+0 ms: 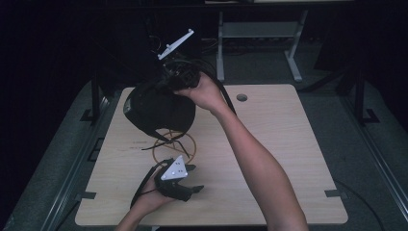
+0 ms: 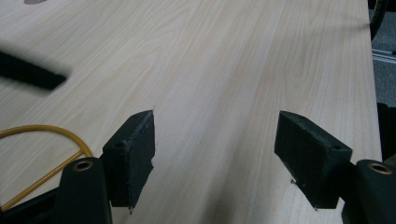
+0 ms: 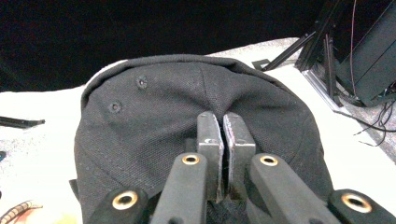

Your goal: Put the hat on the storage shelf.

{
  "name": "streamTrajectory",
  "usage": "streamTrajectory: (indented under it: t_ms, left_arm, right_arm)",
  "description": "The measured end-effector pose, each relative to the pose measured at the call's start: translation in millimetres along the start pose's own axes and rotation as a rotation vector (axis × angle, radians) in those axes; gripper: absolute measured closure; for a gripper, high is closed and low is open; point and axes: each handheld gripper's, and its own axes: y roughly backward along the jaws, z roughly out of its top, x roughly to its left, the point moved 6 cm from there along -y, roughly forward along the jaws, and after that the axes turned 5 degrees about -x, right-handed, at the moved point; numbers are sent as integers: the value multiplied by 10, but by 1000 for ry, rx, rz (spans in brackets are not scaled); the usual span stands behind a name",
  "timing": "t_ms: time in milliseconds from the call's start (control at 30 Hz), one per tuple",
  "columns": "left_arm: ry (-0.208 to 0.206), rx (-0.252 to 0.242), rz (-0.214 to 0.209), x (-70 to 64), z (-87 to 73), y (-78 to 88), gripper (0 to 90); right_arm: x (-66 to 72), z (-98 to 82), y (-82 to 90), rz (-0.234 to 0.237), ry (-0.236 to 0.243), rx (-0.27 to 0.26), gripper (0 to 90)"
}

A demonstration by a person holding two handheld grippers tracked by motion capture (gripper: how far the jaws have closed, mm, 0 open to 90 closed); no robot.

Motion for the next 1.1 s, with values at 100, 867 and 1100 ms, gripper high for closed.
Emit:
streamTrajectory:
  t_ms: [100, 867, 1100]
  left_arm:
    - [-11, 1, -1, 6, -1, -9, 288]
    - [0, 6, -13, 9, -21, -36, 283]
    - [2, 5, -9, 19, -25, -16, 277]
  right_arm:
    - [15, -1, -67, -5, 17, 3, 841]
    - [-45, -232, 66, 30, -80, -37, 412]
    - [-79, -300, 182, 23, -91, -61, 380]
